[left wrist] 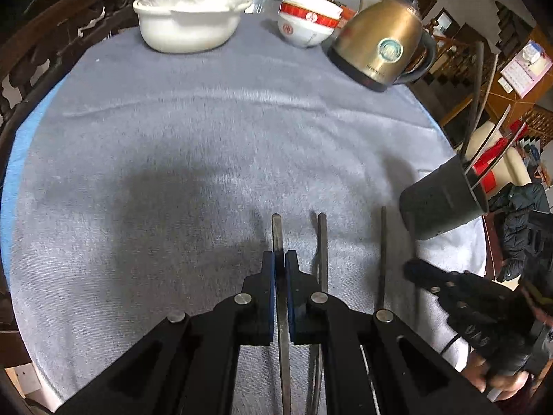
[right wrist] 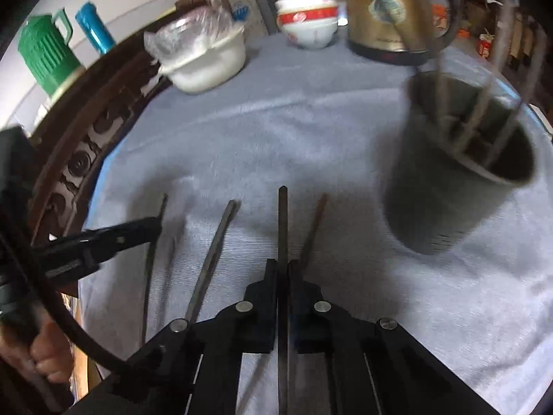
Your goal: Organize utensils
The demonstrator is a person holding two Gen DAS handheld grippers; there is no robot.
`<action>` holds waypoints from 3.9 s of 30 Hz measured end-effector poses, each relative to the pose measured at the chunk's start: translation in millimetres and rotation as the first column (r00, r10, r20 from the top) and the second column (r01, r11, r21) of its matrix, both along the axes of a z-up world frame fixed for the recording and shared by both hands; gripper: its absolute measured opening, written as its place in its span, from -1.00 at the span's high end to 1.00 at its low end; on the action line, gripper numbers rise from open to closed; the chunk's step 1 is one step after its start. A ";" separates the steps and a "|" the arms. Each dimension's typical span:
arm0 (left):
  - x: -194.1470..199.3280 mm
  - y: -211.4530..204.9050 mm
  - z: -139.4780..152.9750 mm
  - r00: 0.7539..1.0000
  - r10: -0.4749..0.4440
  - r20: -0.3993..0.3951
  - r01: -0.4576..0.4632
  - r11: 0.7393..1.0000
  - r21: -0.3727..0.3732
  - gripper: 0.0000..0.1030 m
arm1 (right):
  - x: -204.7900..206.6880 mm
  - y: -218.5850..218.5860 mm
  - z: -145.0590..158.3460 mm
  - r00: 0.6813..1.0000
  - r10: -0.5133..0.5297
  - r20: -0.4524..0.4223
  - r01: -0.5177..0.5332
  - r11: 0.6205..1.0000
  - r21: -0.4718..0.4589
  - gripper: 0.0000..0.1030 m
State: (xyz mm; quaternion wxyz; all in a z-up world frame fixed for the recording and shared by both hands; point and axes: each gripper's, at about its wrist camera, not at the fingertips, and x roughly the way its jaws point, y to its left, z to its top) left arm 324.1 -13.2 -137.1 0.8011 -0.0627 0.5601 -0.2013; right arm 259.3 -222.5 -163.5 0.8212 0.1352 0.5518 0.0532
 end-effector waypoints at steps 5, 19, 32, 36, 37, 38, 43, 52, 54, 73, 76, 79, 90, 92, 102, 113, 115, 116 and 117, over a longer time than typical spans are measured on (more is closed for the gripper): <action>-2.7 4.2 -5.5 1.000 0.008 -0.030 -0.006 0.999 0.037 0.71 | -8.1 -29.0 -13.1 0.996 -0.053 -0.066 0.054 0.998 0.012 0.88; 6.1 4.5 -21.6 0.989 0.036 -0.140 -0.024 0.996 0.091 0.24 | -0.4 -47.1 -32.0 0.976 -0.111 -0.188 0.125 0.990 0.063 0.77; 26.4 -21.2 -23.8 0.990 0.045 -0.137 -0.023 0.988 0.156 0.66 | 21.5 -34.0 -30.1 0.970 -0.098 -0.221 0.090 0.995 -0.047 0.83; 28.7 -16.3 -25.8 0.986 0.077 -0.146 -0.057 0.989 0.138 0.89 | 21.2 -25.7 -28.2 0.977 -0.088 -0.195 0.074 0.995 -0.073 0.88; 27.1 -13.7 -25.3 0.986 0.088 -0.144 -0.070 0.989 0.128 0.89 | 19.5 -24.9 -26.9 0.979 -0.086 -0.184 0.075 0.995 -0.067 0.88; 24.5 -10.8 -23.1 0.986 0.100 -0.135 -0.084 0.989 0.120 0.89 | 17.4 -24.8 -24.4 0.982 -0.084 -0.171 0.076 0.996 -0.053 0.88; 9.6 -0.9 5.5 0.992 0.115 -0.050 -0.109 0.988 0.108 0.90 | 3.0 -24.2 11.4 0.998 -0.048 -0.049 0.046 0.998 -0.032 0.88; -29.1 0.9 83.4 0.985 0.097 0.141 -0.102 0.994 0.029 0.90 | -20.4 -37.9 77.0 0.990 -0.052 0.132 0.046 0.998 0.050 0.88; -36.5 0.4 99.8 0.981 0.087 0.174 -0.090 0.996 0.009 0.90 | -27.5 -39.8 87.5 0.985 -0.054 0.166 0.044 0.997 0.065 0.88; -95.1 -52.1 193.0 0.917 -0.015 0.398 0.035 0.998 -0.043 0.90 | -73.7 -69.4 160.8 0.929 -0.094 0.358 0.049 0.990 0.133 0.88; -96.9 -56.9 191.3 0.917 -0.020 0.398 0.038 0.999 -0.037 0.90 | -75.7 -68.9 158.2 0.929 -0.095 0.358 0.051 0.990 0.128 0.88; -100.3 -61.3 187.5 0.912 -0.021 0.409 0.024 1.000 -0.003 0.90 | -76.5 -68.6 154.6 0.931 -0.098 0.352 0.055 0.990 0.132 0.88; -104.4 -67.2 184.5 0.894 -0.025 0.448 -0.009 0.997 0.073 0.90 | -77.6 -68.9 151.3 0.929 -0.111 0.354 0.066 0.988 0.137 0.88; -104.2 -66.6 184.4 0.893 -0.023 0.449 -0.012 0.997 0.076 0.90 | -77.2 -68.3 150.7 0.929 -0.114 0.353 0.067 0.988 0.142 0.88; -100.3 -67.0 183.8 0.893 -0.020 0.449 -0.025 0.995 0.093 0.90 | -74.7 -66.1 150.5 0.925 -0.115 0.363 0.069 0.988 0.136 0.88; -99.1 -70.6 188.5 0.892 -0.029 0.451 -0.014 0.996 0.092 0.90 | -77.4 -78.1 156.0 0.910 -0.161 0.382 0.098 0.979 0.180 0.88; -100.2 -72.7 189.9 0.890 -0.032 0.455 -0.013 0.995 0.095 0.90 | -78.0 -80.3 156.2 0.908 -0.170 0.382 0.104 0.977 0.186 0.88; -100.5 -73.6 190.5 0.890 -0.034 0.454 -0.011 0.995 0.095 0.90 | -78.5 -81.7 156.2 0.907 -0.176 0.383 0.110 0.976 0.189 0.88; -100.8 -74.3 191.0 0.890 -0.035 0.454 -0.009 0.996 0.094 0.90 | -79.0 -83.4 156.1 0.905 -0.184 0.383 0.115 0.974 0.195 0.88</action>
